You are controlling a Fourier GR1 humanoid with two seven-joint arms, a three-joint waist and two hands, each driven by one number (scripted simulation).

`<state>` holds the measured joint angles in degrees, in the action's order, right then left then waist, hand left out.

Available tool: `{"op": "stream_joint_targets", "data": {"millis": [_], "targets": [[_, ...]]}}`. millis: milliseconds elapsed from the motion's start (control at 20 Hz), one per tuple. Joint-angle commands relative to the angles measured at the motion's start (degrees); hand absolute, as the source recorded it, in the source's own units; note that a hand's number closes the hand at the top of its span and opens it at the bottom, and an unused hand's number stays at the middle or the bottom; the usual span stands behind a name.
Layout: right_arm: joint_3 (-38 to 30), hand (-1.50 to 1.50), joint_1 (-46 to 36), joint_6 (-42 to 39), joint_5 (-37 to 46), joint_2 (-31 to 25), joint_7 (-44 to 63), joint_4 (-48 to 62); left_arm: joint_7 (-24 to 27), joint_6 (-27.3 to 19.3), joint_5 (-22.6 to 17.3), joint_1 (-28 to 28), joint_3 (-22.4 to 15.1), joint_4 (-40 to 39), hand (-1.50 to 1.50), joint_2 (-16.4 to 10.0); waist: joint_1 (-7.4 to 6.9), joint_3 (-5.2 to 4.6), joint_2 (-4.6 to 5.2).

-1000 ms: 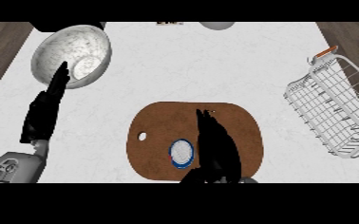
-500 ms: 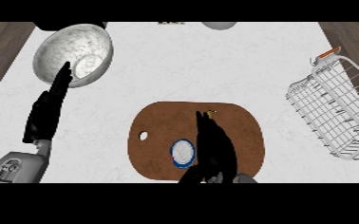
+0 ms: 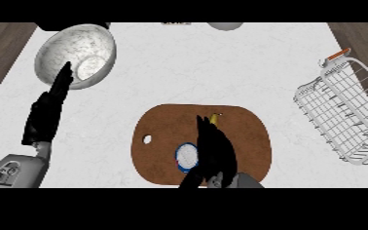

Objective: Pick the can from the cutting board and place it in the tiered basket

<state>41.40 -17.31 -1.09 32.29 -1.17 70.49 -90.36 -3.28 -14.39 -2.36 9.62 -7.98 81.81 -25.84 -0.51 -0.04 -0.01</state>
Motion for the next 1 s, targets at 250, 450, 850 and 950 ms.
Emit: {"op": "stream_joint_targets", "data": {"millis": [250, 450, 850, 950], "targets": [[2.69, 1.5, -1.99, 5.47, -6.88, 1.11, 8.36, 6.97, 0.36, 1.75, 0.18, 2.41, 1.61, -1.7, 0.0, 0.73, -0.18, 0.02, 0.15], [5.7, 1.5, -6.35, -2.16, -7.63, 1.1, 3.64, 11.33, 1.69, -0.24, 2.56, 0.3, 0.03, -2.0, 0.0, 2.89, -0.43, 0.01, 0.15], [7.24, 1.5, -6.38, 8.53, -8.63, 1.1, 6.94, 5.62, -0.37, 2.1, 1.83, 0.09, 2.04, -0.57, 0.0, 1.92, 0.02, 0.02, -0.07], [-0.71, 1.5, -9.34, 8.19, -7.05, 1.1, 6.26, 10.79, -0.07, 1.34, 2.11, 1.55, 2.24, -0.3, 0.0, 2.09, 0.13, 0.0, 0.1]]}}
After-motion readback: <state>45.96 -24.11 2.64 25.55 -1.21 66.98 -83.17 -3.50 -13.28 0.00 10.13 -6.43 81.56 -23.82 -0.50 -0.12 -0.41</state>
